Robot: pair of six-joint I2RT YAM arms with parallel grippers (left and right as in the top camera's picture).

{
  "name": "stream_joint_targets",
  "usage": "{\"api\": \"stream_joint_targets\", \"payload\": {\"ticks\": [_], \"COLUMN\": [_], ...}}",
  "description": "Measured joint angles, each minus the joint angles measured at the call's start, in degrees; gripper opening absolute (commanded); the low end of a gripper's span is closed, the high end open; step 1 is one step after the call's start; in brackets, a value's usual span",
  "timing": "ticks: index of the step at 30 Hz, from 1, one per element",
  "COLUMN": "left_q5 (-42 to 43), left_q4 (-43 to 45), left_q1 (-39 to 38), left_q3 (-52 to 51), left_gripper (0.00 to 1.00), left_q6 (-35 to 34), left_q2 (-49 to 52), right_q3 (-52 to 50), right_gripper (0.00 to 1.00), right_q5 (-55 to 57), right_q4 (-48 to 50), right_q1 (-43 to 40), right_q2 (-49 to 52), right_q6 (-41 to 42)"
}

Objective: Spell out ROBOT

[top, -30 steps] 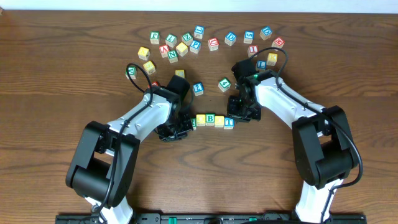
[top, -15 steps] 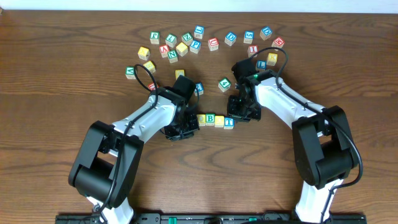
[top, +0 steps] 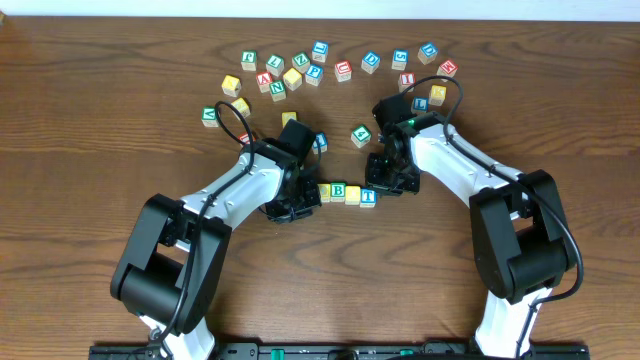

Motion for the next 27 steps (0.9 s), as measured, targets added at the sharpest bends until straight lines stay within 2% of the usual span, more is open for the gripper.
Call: {"api": "stream_joint_targets", "payload": {"ticks": [27], "left_q5": [-0.4], "left_q4": [1.9], "left_q1": [0.0], "left_q3": [0.0], "left_gripper": [0.08], "left_q6": [-1.5], "left_q2": [0.0], "right_q3": [0.0], "right_gripper": [0.06], "right_q5": [0.2], "right_q4": [0.0], "right_q1": [-0.3], "right_q2": [0.0], "right_q6": [0.0]}}
